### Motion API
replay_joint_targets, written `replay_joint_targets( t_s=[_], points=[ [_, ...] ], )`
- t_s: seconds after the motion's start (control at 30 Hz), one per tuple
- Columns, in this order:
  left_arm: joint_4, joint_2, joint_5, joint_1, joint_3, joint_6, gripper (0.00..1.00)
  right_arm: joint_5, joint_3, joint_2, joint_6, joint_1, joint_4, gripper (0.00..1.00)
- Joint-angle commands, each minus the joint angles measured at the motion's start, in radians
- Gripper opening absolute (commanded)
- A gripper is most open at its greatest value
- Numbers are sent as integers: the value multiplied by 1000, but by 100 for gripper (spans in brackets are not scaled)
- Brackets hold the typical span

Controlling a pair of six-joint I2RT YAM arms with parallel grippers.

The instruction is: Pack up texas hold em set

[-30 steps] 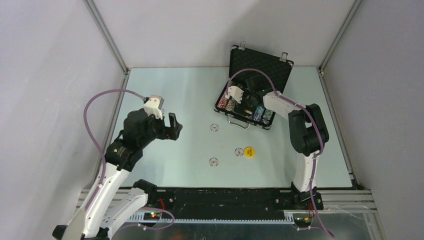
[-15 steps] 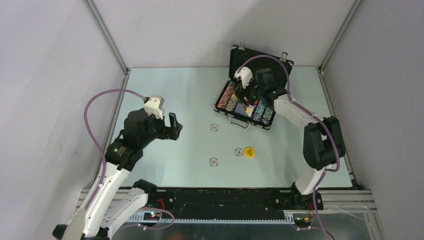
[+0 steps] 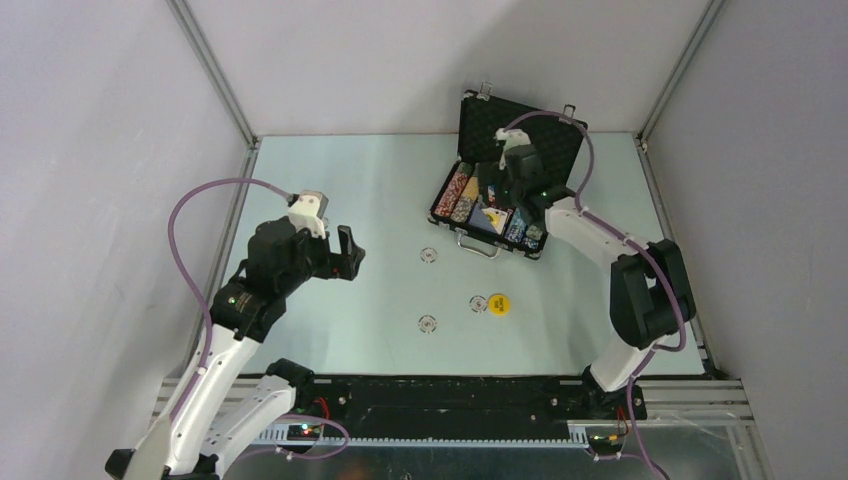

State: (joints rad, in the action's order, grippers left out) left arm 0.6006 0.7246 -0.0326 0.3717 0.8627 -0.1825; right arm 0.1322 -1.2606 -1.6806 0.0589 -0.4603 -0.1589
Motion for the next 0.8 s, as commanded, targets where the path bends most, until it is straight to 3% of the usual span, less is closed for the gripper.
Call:
replay_joint_targets(
  t_s=[0.0,0.17,0.5,0.77],
  points=[
    [-32,-10,-17,-10,-6,15,96,-5,4,-60,292,69,39,84],
    [-32,-9,-32,-9,-5,14,97,82,4,-110,400,53,82,75],
    [-33,-9,-34,-9,-7,14,96,224,-26,-230,529,5,190,46],
    [-32,3,-51,-9,-6,12,96,346,-34,-280,564,-30,172,44]
  ],
)
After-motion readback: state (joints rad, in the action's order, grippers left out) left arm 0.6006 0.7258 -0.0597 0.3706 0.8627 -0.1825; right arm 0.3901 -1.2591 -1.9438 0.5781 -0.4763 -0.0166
